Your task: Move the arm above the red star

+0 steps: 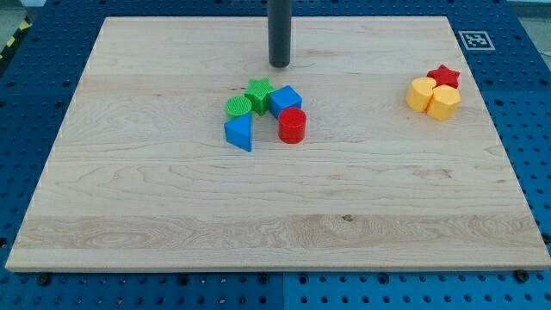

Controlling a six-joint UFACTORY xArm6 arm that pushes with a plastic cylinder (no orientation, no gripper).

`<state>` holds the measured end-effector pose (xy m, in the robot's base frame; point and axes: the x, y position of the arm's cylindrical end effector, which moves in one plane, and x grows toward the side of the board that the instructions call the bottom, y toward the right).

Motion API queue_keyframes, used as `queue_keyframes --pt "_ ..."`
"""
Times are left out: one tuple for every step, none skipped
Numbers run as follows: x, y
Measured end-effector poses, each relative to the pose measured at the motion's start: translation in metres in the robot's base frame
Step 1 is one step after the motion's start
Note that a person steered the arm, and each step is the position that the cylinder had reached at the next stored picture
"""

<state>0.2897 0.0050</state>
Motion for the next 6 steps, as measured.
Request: queue_keyframes --pt "-0.006 0.0" --pt "-0.008 0.0" --pt "-0.011 0.007" --pt "-0.018 0.051" --pt "-0.018 0.115" --pt "-0.018 0.193"
